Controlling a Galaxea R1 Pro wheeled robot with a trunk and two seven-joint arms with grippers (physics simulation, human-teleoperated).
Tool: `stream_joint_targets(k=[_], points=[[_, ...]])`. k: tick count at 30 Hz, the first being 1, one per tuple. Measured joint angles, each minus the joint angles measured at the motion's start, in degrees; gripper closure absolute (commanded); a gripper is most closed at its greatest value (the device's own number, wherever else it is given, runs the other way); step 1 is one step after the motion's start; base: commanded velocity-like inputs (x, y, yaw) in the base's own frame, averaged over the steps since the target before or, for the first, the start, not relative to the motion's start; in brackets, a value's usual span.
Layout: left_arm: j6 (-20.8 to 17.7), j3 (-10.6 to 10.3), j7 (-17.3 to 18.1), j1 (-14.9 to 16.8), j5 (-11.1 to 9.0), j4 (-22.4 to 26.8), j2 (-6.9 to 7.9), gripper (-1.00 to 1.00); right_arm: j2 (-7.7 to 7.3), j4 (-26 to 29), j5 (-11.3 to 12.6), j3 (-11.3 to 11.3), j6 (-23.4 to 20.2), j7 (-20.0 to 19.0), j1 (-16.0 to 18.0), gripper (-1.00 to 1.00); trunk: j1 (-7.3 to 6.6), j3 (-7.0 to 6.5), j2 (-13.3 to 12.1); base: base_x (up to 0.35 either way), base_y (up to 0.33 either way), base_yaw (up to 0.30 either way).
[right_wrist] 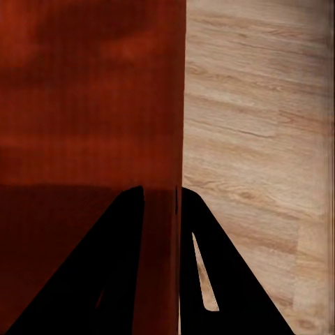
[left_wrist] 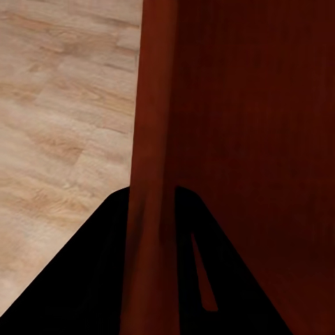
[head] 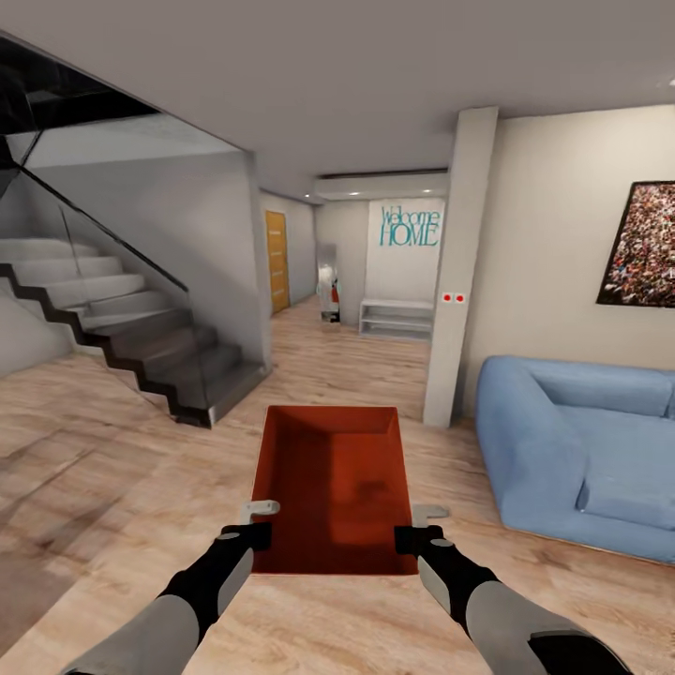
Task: Move the two storage containers from the living room to the garage. In the garage, place one container on the floor and stack the other container on top of it (either order is fine).
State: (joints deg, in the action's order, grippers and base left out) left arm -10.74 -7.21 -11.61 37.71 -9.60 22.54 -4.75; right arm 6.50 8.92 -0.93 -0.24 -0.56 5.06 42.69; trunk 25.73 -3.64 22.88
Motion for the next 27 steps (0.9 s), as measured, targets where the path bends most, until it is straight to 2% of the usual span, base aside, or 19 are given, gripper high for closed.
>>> stream_joint_targets(k=[8,27], points=[[0.0,0.0,0.1,0.0,0.0,0.0,0.02,1.00,0.02,0.0,0.0,0.0,0.0,0.0,0.0,1.00,0.00,0.00,0.0,0.322,0.000,-0.256],[0.0,0.0,0.1,0.0,0.0,0.1,0.07,1.00,0.06,0.0,-0.1,0.0,0.0,0.0,0.0,1.00,0.00,0.00,0.0,0.322,0.000,-0.008]])
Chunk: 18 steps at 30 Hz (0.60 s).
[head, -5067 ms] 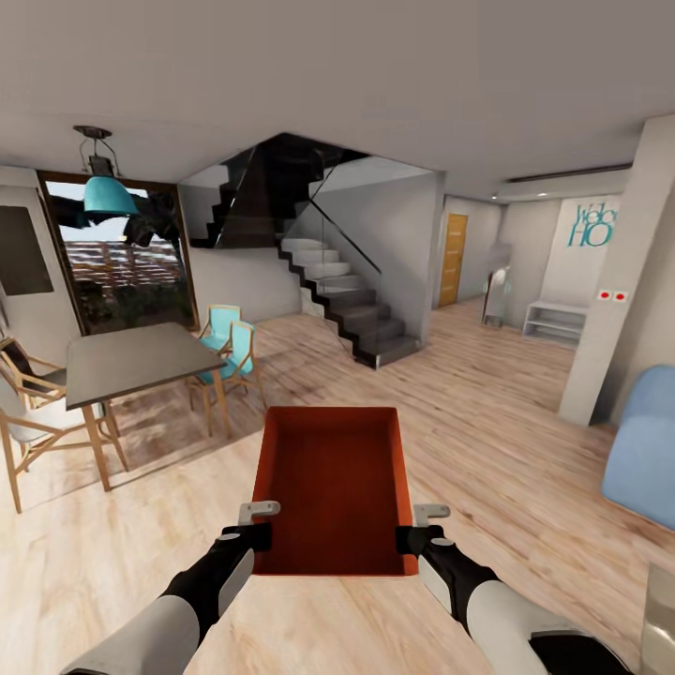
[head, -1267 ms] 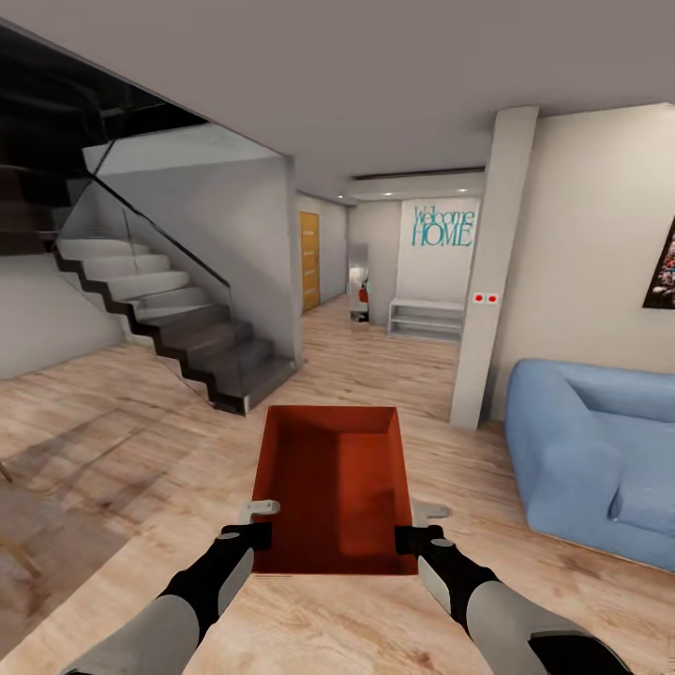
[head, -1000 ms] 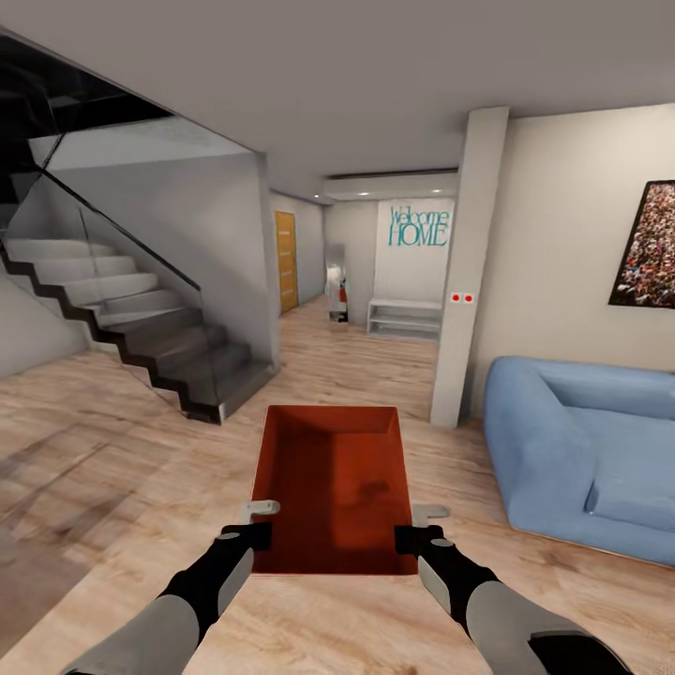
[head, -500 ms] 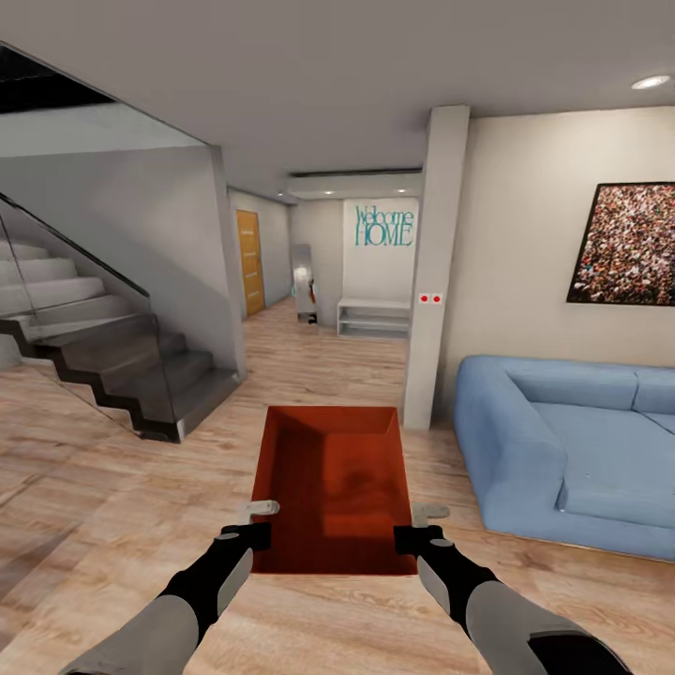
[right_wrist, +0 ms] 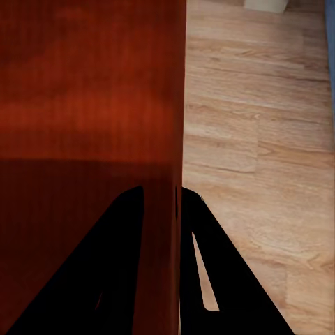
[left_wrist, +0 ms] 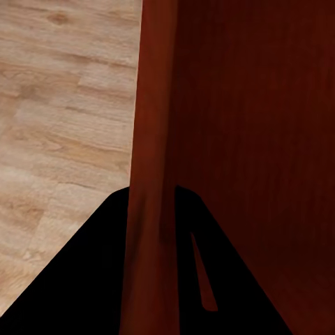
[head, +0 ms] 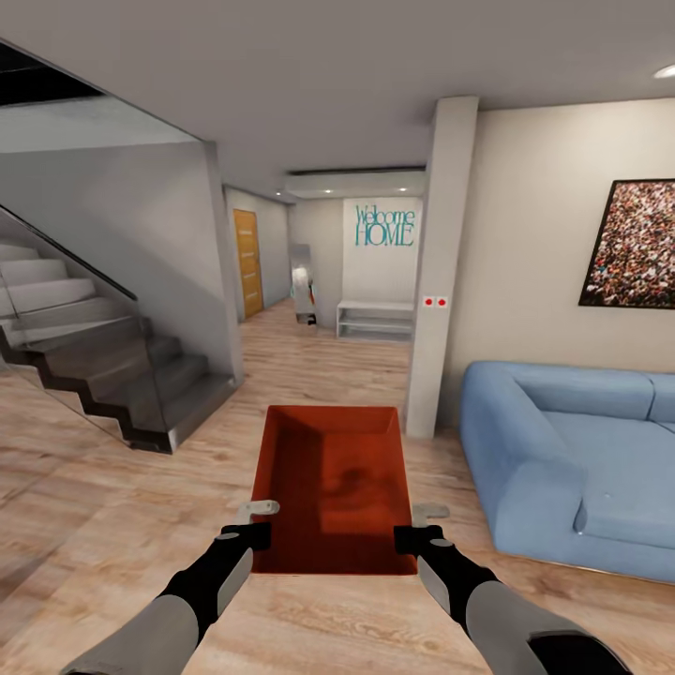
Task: Move the two storage containers from the living room to the garage. In the garage, place one container on the floor and stack the other container on top of it (either order is fine).
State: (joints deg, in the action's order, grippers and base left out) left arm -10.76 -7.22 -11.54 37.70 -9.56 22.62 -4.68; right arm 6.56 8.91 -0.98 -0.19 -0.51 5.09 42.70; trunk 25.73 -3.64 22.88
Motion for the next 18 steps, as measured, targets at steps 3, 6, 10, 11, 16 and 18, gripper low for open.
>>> stream_joint_targets(k=[3,6,10,11,16,18], points=[[0.0,0.0,0.0,0.0,0.0,0.0,0.00,1.00,-0.01,0.0,0.0,0.0,0.0,0.0,0.0,1.00,0.00,0.00,0.0,0.322,0.000,0.000],[0.0,0.0,0.0,0.0,0.0,0.0,0.00,1.00,-0.02,0.0,0.1,-0.1,0.0,0.0,0.0,1.00,0.00,0.00,0.0,0.322,0.000,0.000],[0.0,0.0,0.0,0.0,0.0,0.0,0.00,1.00,-0.02,0.0,0.1,-0.1,0.0,0.0,0.0,1.00,0.00,0.00,0.0,0.322,0.000,0.000],[0.0,0.0,0.0,0.0,0.0,0.0,0.01,1.00,0.00,0.0,0.1,-0.1,0.0,0.0,0.0,1.00,0.00,0.00,0.0,0.322,0.000,0.000],[0.0,0.0,0.0,0.0,0.0,-0.1,0.02,1.00,0.04,0.0,0.1,-0.1,0.0,0.1,0.0,1.00,0.00,0.00,0.0,0.322,0.000,0.000],[0.0,0.0,0.0,0.0,0.0,-0.1,0.02,1.00,0.04,0.0,0.1,-0.2,-0.1,0.1,0.0,1.00,0.00,0.00,0.0,0.322,0.000,0.000]])
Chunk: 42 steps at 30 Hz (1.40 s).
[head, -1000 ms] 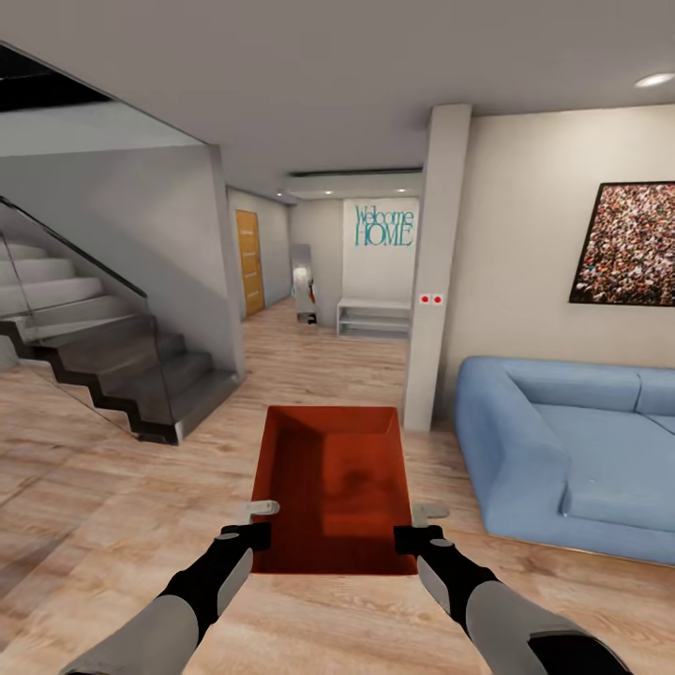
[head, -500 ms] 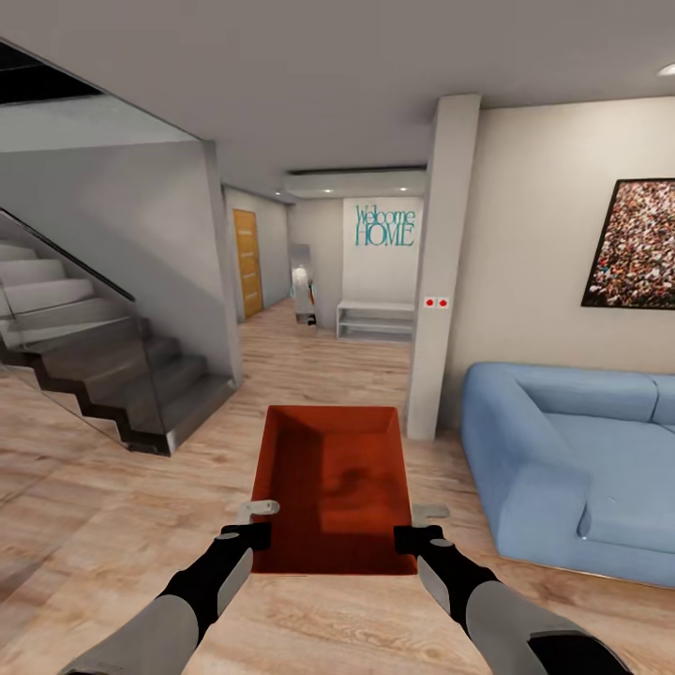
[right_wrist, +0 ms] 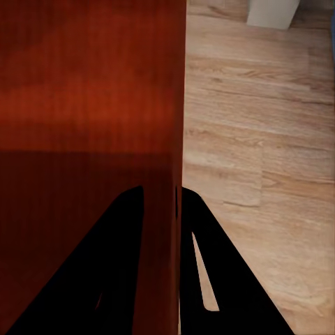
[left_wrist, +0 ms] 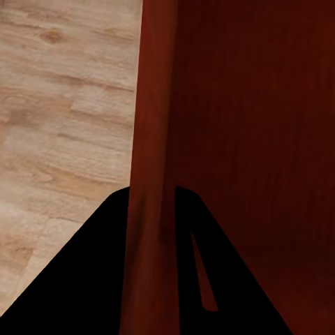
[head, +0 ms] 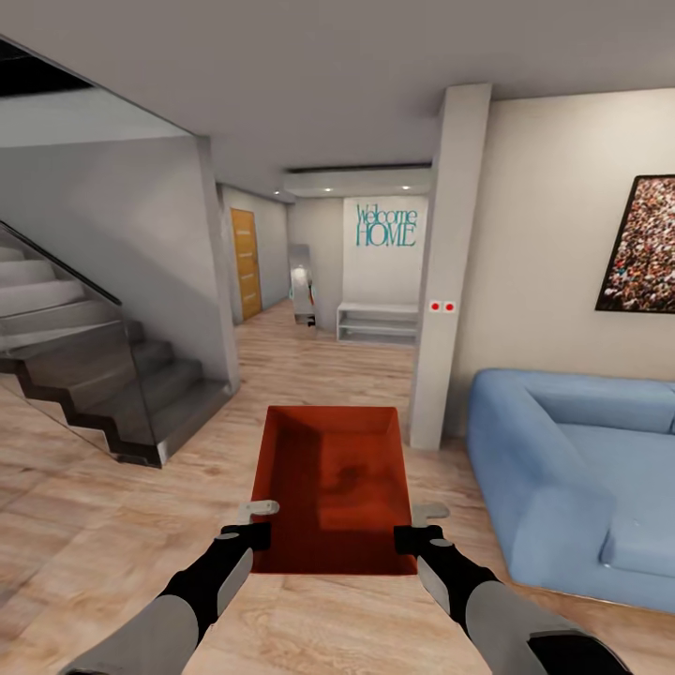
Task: Move the two storage containers from the living room to the garage. In the garage, place one container on the floor and stack the other container on top of it (either order is fine).
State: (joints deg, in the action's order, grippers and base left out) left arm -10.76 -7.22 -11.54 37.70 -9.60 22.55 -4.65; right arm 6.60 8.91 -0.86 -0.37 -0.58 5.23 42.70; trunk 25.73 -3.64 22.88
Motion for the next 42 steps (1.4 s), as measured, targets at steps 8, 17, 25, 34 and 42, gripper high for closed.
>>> stream_joint_targets(k=[8,17,25,34,42], points=[[0.0,0.0,-0.1,0.0,0.0,0.0,0.08,1.00,0.18,0.0,-0.3,0.2,0.0,0.3,0.0,1.00,0.00,0.00,0.0,0.322,0.000,0.000],[0.0,-0.1,-0.1,0.0,-0.1,0.0,0.09,1.00,0.20,0.0,-0.4,0.3,0.0,0.2,0.0,1.00,0.00,0.00,0.0,0.322,0.000,0.000],[0.0,-0.1,-0.1,0.0,0.0,0.1,0.06,1.00,0.12,0.0,-0.2,0.2,0.1,0.2,0.0,1.00,0.00,0.00,0.0,0.322,0.000,0.078],[0.0,0.0,-0.1,0.0,0.0,0.1,-0.02,1.00,0.00,0.0,-0.1,0.1,0.1,0.0,0.0,1.00,0.00,0.00,0.0,0.322,0.000,0.156],[0.0,0.0,0.0,0.0,0.0,0.1,0.00,1.00,0.00,0.0,-0.2,0.2,0.1,-0.1,0.0,1.00,0.00,0.00,0.0,0.322,0.000,0.004]])
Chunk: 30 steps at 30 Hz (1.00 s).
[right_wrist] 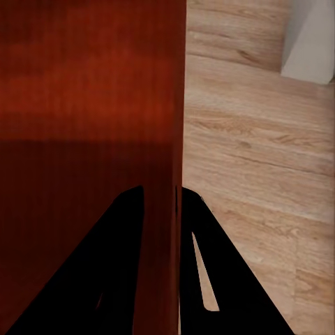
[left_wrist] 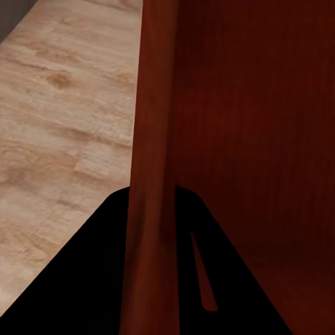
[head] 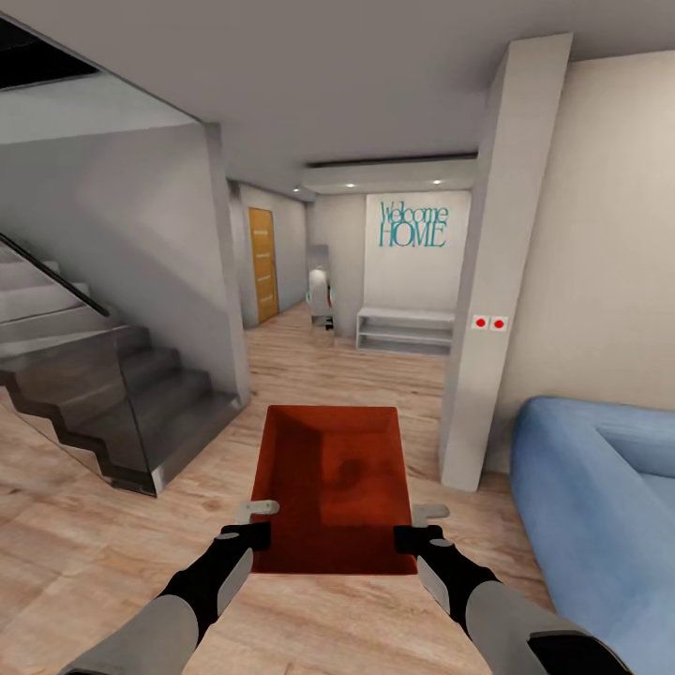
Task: Move the two storage containers from the living room to the garage. In the garage, place one container on the floor and stack the other container on top of it (either order is fine).
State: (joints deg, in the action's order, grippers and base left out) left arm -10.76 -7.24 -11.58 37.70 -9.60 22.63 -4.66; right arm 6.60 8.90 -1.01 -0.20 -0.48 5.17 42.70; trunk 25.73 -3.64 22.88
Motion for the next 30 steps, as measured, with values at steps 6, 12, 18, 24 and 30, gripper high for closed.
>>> stream_joint_targets(k=[6,12,18,24,30], points=[[0.0,0.0,0.0,0.0,0.0,0.0,0.00,1.00,0.03,0.0,0.0,0.0,0.0,0.1,0.0,1.00,0.00,0.00,0.0,0.322,0.000,0.000],[0.0,0.0,-0.1,0.0,0.0,0.0,0.01,1.00,0.07,0.0,0.1,-0.1,0.0,0.2,0.0,1.00,0.00,0.00,0.0,0.322,0.000,0.000],[0.0,0.0,0.0,0.0,0.0,0.0,0.03,1.00,0.08,0.0,0.1,-0.1,0.0,0.2,0.0,1.00,0.00,0.00,0.0,0.322,0.000,0.000],[0.0,0.0,-0.1,0.0,0.0,0.0,-0.02,1.00,0.07,0.0,0.1,-0.1,0.0,0.2,0.0,1.00,0.00,0.00,0.0,0.322,0.000,0.000],[0.0,0.0,-0.1,0.0,0.0,0.0,-0.01,1.00,0.07,0.0,0.1,-0.1,0.0,0.2,0.0,1.00,0.00,0.00,0.0,0.322,0.000,0.000]])
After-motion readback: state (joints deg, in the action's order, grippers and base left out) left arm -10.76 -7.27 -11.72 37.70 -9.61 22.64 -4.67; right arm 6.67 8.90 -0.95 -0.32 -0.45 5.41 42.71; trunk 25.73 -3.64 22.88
